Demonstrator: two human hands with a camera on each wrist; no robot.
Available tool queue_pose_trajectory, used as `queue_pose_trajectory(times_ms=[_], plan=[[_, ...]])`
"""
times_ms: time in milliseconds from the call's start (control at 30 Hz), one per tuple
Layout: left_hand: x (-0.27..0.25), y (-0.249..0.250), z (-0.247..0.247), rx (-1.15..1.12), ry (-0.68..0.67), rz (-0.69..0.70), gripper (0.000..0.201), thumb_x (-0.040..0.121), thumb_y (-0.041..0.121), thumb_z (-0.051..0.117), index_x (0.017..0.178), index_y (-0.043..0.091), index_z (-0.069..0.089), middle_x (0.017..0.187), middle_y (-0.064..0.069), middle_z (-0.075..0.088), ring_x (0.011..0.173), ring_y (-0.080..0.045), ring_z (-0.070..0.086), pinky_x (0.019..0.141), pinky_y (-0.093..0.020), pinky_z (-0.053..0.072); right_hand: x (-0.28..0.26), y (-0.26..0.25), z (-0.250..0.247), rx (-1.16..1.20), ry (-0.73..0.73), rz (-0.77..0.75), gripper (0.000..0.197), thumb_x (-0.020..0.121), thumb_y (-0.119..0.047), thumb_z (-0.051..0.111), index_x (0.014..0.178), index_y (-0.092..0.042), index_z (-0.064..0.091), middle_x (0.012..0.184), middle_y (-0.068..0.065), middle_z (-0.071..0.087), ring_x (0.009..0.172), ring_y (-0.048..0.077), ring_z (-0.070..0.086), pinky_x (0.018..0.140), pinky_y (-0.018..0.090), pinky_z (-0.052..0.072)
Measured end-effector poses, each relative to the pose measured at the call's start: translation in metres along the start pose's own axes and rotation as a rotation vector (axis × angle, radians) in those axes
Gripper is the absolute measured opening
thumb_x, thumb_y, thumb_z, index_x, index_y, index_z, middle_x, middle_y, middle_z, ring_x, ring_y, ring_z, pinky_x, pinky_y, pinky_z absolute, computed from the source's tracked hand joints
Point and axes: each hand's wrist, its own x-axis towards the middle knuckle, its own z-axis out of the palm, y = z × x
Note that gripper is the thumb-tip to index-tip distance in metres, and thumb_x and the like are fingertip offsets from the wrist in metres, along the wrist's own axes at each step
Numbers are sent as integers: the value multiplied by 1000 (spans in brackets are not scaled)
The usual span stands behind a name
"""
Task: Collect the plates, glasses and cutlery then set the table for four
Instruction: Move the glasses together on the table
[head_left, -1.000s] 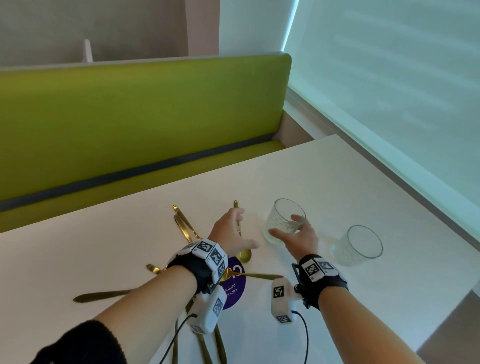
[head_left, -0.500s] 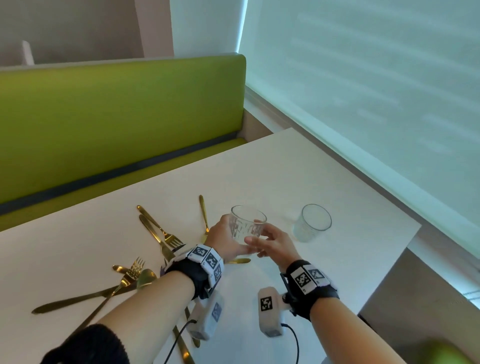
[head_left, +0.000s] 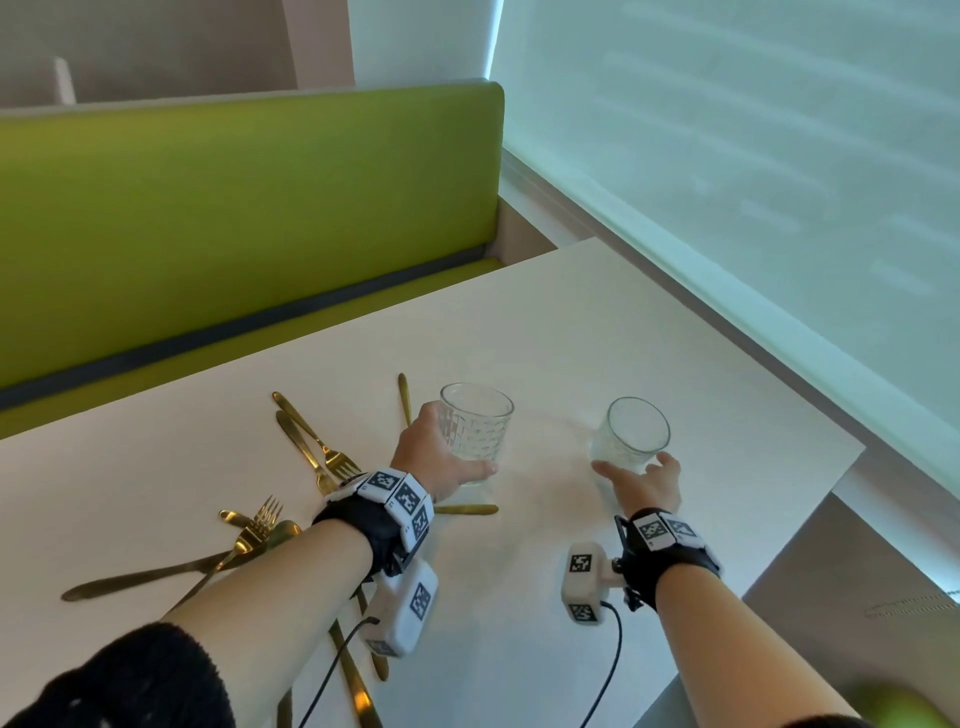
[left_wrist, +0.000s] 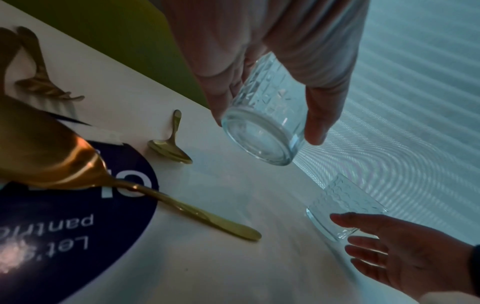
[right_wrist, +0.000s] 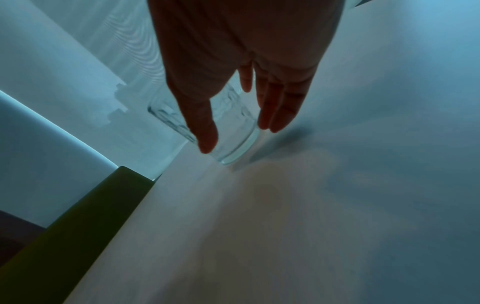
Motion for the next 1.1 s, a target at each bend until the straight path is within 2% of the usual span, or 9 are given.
queue_pose_trajectory(times_ms=[100,233,400,533,600,700,867,1000,1100], plan=[[2,-1,1,-11,3,-18,87,63,31,85,133,14,37,134,-6,53,123,-23,51,96,-26,43,4,0,8,21,20,-31,91,63,-28,85,138,-13,35,136,12,51,124,31,50,104,39,42],[1,-3,-1,-13,10,-26,86,63,32,84,132,14,37,134,-5,52,123,-22,50,92,-22,40,12,0,9,28,37,-54,81,66,-26,83,134,-17,41,132,10,54,122,28,51,100,34,41],[-5,-13,-14,-15,19,-35,87,61,34,85,131,14,37,133,-4,53,122,-22,52,97,-28,46,9,-2,11,-31,41,-61,70,66,-27,82,126,-19,46,125,15,57,115,31,55,98,36,45],[-19,-21,-29,-15,55,-35,83,62,33,84,128,14,39,129,-3,55,117,-20,54,88,-23,44,-10,-7,13,-42,32,-82,67,66,-29,82,123,-17,48,123,16,57,115,33,55,97,37,44],[-28,-26,-38,-33,72,-29,80,62,33,84,126,14,40,127,-1,57,109,-16,54,84,-22,43,-26,-10,17,-40,15,-118,67,66,-29,82,122,-17,48,123,14,58,115,31,55,98,36,44],[-48,-35,-52,-72,94,-16,79,61,32,85,126,15,41,125,-1,58,99,-11,51,81,-22,43,-61,-16,23,-29,-39,-178,66,65,-28,83,121,-18,50,121,12,59,112,29,57,96,32,43],[-96,-66,-84,-114,116,13,83,59,31,86,127,17,41,126,0,58,113,-17,56,85,-26,49,-148,-20,40,-44,-172,-299,65,64,-24,84,120,-17,53,120,8,60,111,24,57,90,25,41],[-149,-105,-122,-139,163,37,80,60,30,86,125,15,41,120,1,57,105,-15,55,86,-24,47,-236,-16,60,-93,-311,-388,64,63,-25,85,118,-18,54,111,3,60,102,19,57,88,24,43],[-195,-145,-154,-156,210,32,84,59,29,86,127,14,40,124,-2,56,114,-21,55,92,-27,47,-308,-5,82,-118,-406,-434,59,61,-24,86,111,-22,55,104,-2,60,96,16,58,87,24,46]])
